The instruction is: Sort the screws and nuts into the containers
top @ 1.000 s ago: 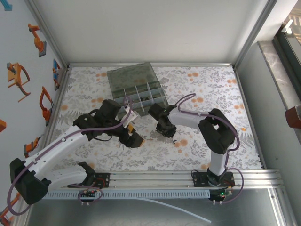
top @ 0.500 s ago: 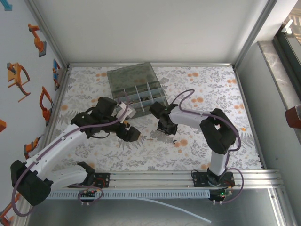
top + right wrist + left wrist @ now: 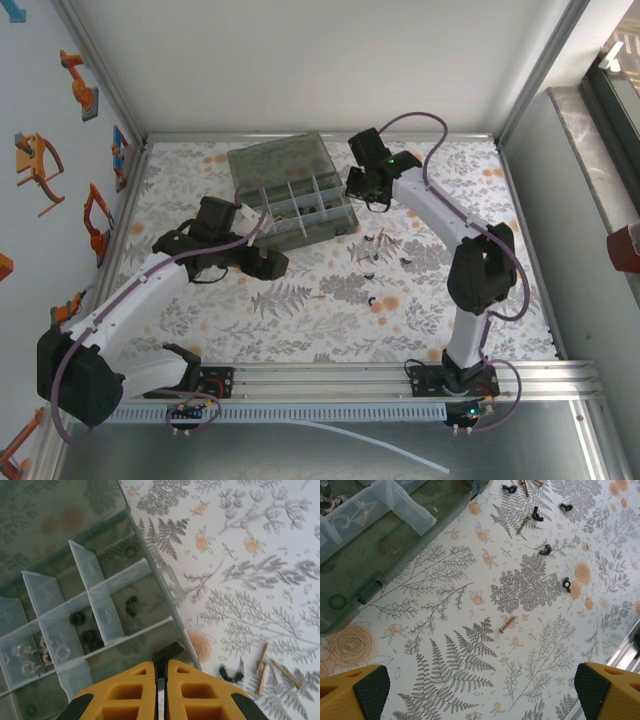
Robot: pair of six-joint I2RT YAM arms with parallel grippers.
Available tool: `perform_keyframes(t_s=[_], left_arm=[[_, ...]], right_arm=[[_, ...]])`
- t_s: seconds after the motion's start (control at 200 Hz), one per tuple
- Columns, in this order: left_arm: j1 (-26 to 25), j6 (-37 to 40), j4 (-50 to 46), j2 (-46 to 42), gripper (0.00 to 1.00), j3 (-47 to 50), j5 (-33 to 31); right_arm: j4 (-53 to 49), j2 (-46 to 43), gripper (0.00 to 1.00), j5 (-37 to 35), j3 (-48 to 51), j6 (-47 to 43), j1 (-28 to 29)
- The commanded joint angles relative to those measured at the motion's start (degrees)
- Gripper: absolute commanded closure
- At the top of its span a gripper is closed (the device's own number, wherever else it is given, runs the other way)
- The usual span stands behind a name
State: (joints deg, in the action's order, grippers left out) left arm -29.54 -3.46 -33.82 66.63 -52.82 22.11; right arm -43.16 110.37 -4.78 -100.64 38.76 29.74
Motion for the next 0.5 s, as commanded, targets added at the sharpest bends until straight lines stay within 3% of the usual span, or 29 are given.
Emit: perform_keyframes(t_s=[0.0, 0.23, 0.351, 0.496], left_arm=[[0.0, 4.0, 5.3, -0.1, 0.03, -2.4, -3.6], [-0.3, 19.6, 16.9, -0.2, 0.03, 0.9, 1.1], [-0.2, 26.4, 16.9, 2.1, 0.03, -0.6, 3.5], [0.0, 29.6, 15.3, 6.0, 0.03, -3.8, 9.0]], right_arm=[[-0.7, 8.7, 1.00, 4.9, -6.7, -7.3, -0.2], [-1.6, 20.1, 1.00, 10.8, -17.8, -7.7, -1.1], [-2.7, 23.4, 0.99, 11.5, -20.7, -7.4, -1.1], [-3.3, 24.4, 0.83, 11.1, -21.2, -8.2, -1.1]])
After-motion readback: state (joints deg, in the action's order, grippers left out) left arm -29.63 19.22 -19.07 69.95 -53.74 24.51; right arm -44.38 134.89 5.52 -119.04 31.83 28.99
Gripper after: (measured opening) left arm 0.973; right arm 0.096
